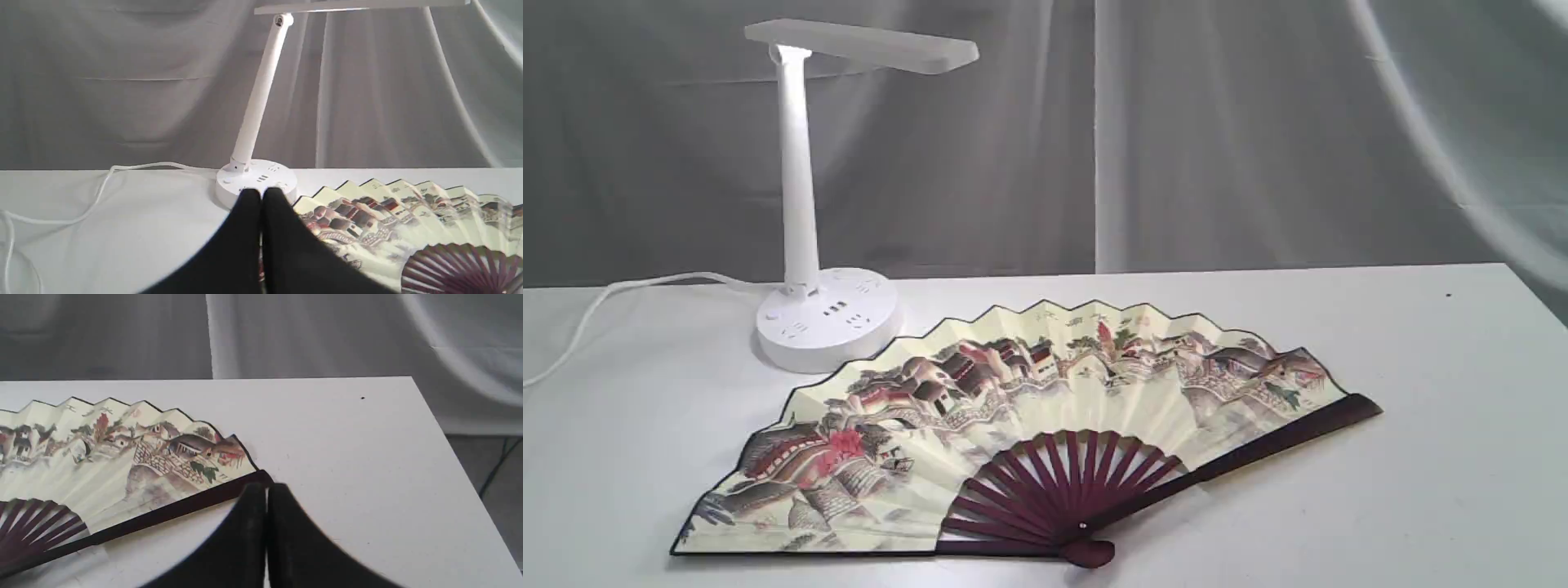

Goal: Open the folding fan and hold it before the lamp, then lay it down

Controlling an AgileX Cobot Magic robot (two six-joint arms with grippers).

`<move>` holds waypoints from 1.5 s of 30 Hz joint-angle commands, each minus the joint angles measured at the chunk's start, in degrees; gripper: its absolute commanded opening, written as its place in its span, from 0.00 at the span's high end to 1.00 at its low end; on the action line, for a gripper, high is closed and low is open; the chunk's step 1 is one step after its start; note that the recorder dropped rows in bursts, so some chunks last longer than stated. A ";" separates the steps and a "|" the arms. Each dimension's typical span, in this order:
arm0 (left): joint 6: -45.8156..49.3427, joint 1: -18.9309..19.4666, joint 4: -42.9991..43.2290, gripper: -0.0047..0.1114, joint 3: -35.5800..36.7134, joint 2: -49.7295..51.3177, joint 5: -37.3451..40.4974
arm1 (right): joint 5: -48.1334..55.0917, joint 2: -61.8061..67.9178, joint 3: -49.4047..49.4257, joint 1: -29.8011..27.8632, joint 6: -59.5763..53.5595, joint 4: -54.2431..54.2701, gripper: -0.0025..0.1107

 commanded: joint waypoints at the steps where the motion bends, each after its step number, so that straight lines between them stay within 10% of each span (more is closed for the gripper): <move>1: -0.72 0.06 2.03 0.96 4.60 -0.11 -4.06 | -1.20 -5.73 2.25 0.13 -0.05 0.03 0.98; 16: -24.46 0.06 23.12 0.96 10.76 -0.11 -4.25 | -2.51 -22.67 19.58 0.13 3.12 5.21 0.98; 45: -24.51 0.06 27.78 0.96 11.02 -0.11 -4.52 | -10.83 -31.98 19.58 0.13 -0.53 -9.64 0.98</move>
